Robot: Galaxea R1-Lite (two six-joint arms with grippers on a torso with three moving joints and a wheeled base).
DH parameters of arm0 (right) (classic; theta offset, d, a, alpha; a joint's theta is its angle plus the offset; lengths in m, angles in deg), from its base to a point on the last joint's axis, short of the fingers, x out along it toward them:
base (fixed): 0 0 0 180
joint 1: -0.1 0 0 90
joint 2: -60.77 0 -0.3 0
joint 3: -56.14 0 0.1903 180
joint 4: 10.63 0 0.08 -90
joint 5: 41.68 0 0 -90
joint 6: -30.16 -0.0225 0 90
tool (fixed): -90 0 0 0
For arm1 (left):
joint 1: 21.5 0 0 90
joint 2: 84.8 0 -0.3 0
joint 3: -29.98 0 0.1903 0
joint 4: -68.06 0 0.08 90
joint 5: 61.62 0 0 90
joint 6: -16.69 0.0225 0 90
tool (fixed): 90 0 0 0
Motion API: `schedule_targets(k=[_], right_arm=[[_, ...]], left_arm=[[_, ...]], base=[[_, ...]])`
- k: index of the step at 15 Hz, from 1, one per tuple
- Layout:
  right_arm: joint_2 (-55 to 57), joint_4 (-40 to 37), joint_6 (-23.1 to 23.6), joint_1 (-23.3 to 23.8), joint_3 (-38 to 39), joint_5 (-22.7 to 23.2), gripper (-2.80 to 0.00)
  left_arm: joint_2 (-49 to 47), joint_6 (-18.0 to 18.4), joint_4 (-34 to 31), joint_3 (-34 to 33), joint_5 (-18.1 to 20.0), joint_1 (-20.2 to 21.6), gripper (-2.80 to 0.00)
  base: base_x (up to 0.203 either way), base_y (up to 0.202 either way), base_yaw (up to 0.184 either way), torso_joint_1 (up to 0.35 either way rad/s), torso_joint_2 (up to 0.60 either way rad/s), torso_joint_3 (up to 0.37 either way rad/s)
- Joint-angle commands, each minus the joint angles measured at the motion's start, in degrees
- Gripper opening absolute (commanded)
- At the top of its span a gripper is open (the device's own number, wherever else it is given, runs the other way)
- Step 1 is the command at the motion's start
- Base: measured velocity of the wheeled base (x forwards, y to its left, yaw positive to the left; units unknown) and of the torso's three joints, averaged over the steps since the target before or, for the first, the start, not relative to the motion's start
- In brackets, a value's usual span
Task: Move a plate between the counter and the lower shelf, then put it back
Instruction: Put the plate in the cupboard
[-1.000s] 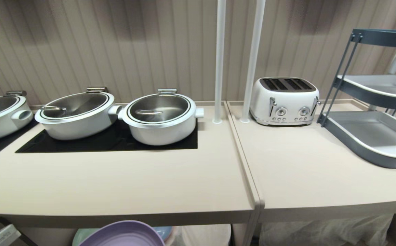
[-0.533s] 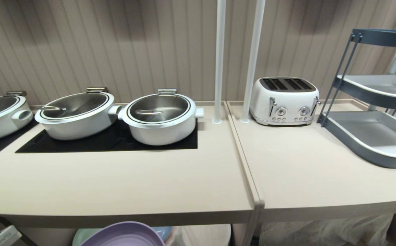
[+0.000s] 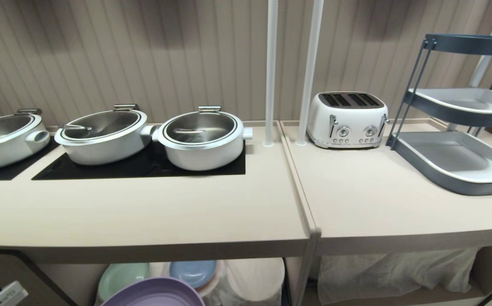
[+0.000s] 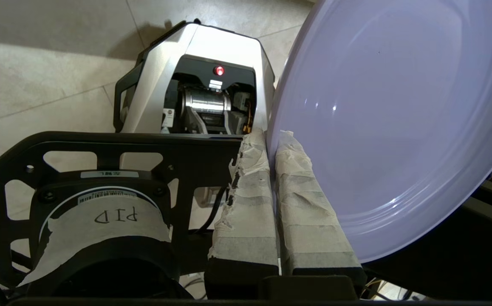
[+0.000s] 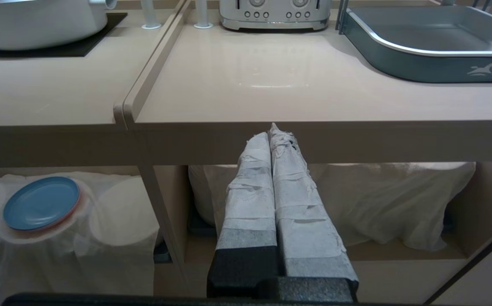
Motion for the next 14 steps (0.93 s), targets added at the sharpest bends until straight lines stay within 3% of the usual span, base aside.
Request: schedule_targets(k=[1, 4, 14], right_arm=[[0.0, 0.0, 0.0, 0.0, 0.0, 0.0, -2.8], [0.0, 0.0, 0.0, 0.0, 0.0, 0.0, -2.8], [0.0, 0.0, 0.0, 0.0, 0.0, 0.1, -2.8]], left_arm=[[-0.1, -0.1, -0.2, 0.0, 0.1, 0.0, -2.8], [-0.3, -0.1, -0.1, 0.0, 0.1, 0.0, -2.8], [-0.3, 0.0, 0.1, 0.6, -0.4, 0.1, -2.8]], base=[[-0.191, 0.0, -0.001, -0.001, 0.0, 0.001], [-0.127, 0.0, -0.001, -0.006, 0.0, 0.003], [0.0, 0.0, 0.0, 0.0, 0.0, 0.0]])
